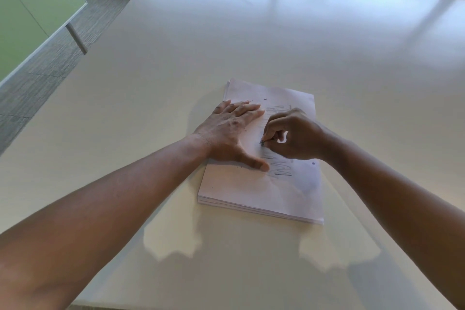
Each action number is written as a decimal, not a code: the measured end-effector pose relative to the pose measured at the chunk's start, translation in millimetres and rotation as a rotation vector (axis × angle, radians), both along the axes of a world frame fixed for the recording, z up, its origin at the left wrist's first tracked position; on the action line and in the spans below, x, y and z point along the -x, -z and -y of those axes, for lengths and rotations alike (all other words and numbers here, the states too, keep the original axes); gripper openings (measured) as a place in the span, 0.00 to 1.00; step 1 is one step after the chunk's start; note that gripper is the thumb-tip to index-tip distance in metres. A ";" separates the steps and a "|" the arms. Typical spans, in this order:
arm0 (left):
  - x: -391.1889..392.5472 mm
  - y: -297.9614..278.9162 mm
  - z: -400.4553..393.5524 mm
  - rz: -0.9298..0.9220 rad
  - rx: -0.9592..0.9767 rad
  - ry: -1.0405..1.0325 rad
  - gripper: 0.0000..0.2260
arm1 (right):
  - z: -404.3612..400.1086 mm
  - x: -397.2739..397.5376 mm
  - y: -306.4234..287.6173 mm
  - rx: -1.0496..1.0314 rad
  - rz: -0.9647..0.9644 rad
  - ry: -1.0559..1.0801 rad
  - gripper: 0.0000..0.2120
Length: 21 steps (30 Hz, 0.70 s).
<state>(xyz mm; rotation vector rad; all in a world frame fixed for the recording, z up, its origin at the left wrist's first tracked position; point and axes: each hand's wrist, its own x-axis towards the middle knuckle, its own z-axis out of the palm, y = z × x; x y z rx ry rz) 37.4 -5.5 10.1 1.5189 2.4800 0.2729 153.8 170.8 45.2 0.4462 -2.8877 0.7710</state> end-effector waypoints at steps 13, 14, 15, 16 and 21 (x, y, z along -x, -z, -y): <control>0.4 0.9 -0.6 0.002 -0.013 -0.004 0.63 | -7.3 -9.9 2.6 0.071 0.069 0.310 0.06; 0.9 1.3 -0.3 0.003 -0.012 -0.004 0.63 | -0.1 -9.5 3.7 0.078 0.066 0.292 0.06; 0.7 1.9 -0.9 0.002 -0.011 -0.001 0.63 | 7.6 -10.4 5.6 0.082 0.065 0.270 0.04; 1.0 2.0 -0.8 -0.002 -0.011 0.001 0.63 | 14.6 -10.4 7.5 0.084 0.067 0.245 0.03; 0.4 1.1 -0.8 0.000 -0.010 0.003 0.63 | 5.8 -12.1 1.6 0.074 0.132 0.332 0.04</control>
